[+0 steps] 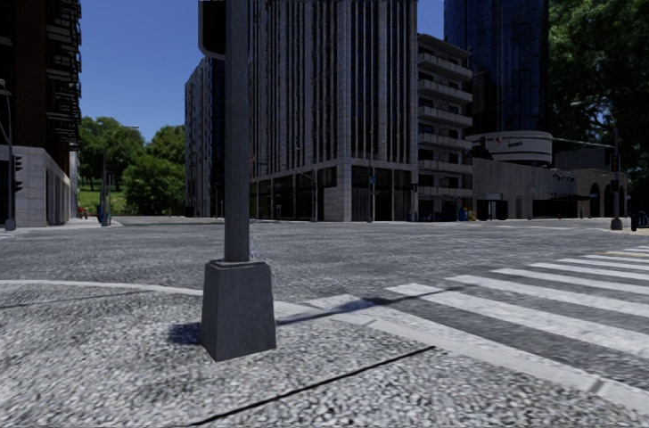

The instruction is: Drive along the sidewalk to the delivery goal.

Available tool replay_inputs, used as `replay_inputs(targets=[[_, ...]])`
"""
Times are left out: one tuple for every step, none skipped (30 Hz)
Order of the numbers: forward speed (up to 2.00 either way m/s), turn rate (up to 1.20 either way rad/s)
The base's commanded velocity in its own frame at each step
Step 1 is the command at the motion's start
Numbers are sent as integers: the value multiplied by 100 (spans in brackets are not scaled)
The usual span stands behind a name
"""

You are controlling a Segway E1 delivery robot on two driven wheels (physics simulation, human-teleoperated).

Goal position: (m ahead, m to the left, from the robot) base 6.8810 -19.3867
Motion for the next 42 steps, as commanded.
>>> replay_inputs(targets=[[154, -44], [154, -44], [154, -44], [154, -44], [154, -44], [154, -44], [154, -51], [154, -92], [154, -107], [154, -113], [154, -113], [154, -114], [154, -114], [154, -114], [154, -115], [154, -115], [154, -115], [154, -115], [154, -115], [154, -115], [154, -115], [154, -115], [154, -115], [154, -115], [154, -115], [154, -115], [154, -115], [154, -66], [154, -66], [154, -13], [154, -3], [154, 0], [154, 0], [154, 0], [154, 0], [154, 0], [154, 0], [154, 0], [154, 0], [154, 0], [154, 0], [154, 0]])
